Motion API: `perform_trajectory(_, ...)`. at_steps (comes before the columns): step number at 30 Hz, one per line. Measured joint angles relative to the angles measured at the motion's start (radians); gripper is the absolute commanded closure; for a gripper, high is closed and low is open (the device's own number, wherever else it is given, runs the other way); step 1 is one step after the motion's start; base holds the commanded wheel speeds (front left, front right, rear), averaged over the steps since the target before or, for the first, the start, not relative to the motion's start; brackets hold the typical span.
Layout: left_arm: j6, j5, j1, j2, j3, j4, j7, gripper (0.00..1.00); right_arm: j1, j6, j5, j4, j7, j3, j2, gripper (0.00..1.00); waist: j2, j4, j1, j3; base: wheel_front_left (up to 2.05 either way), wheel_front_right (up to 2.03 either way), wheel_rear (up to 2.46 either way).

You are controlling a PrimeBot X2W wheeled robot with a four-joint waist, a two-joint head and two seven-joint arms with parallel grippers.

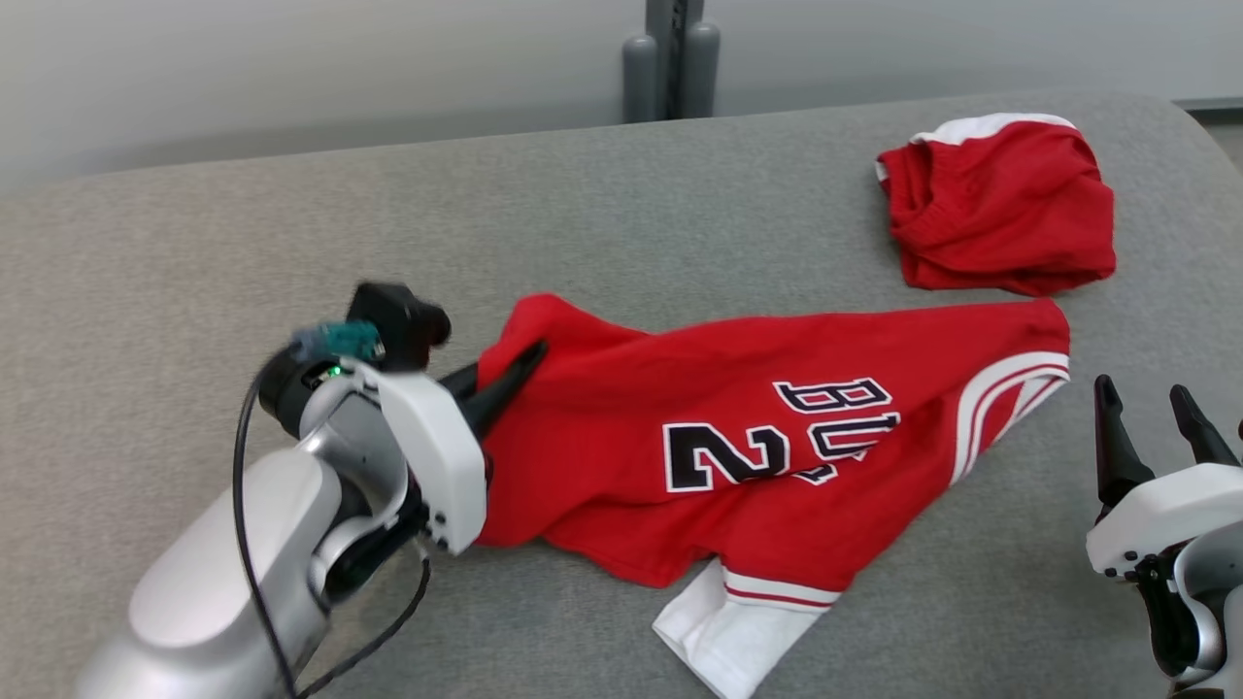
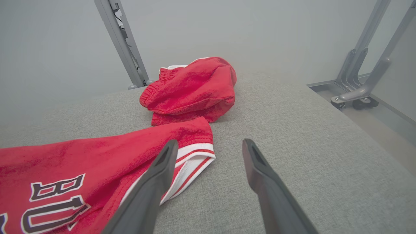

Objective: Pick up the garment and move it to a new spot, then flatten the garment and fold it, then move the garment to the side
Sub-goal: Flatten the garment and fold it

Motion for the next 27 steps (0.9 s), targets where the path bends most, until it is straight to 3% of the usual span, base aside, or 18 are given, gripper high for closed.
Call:
perform_trajectory(6, 0.0, 0.228, 0.073, 0.183, -0.16, -0.231, -0.126, 1.0, 0.012, 0.0, -0.001, -0.011, 0.009, 0.01, -0.004, 0.0, 0.0, 0.054, 0.0, -0.022, 0.0, 0.0, 0.0)
perform_trajectory(12, -0.001, 0.43, 0.109, 0.303, -0.293, -0.358, -0.199, 1.0, 0.019, 0.0, -0.001, -0.018, 0.015, 0.009, -0.014, 0.0, 0.0, 0.09, 0.0, -0.026, 0.0, 0.0, 0.0)
perform_trajectory(16, 0.001, 0.556, 0.111, 0.347, -0.362, -0.391, -0.267, 1.0, 0.022, 0.0, 0.0, -0.018, 0.017, 0.013, -0.013, 0.0, 0.0, 0.098, 0.0, -0.032, 0.0, 0.0, 0.0)
perform_trajectory(19, 0.03, 0.62, 0.132, 0.367, -0.382, -0.404, -0.308, 1.0, 0.029, 0.0, 0.002, -0.019, 0.017, 0.012, -0.013, 0.0, 0.0, 0.099, 0.0, -0.036, 0.0, 0.0, 0.0)
perform_trajectory(27, 0.064, 0.64, 0.242, 0.42, -0.435, -0.296, -0.361, 1.0, 0.055, 0.0, 0.006, -0.02, 0.017, -0.016, -0.012, 0.0, 0.0, 0.101, 0.0, -0.04, 0.0, 0.0, 0.0)
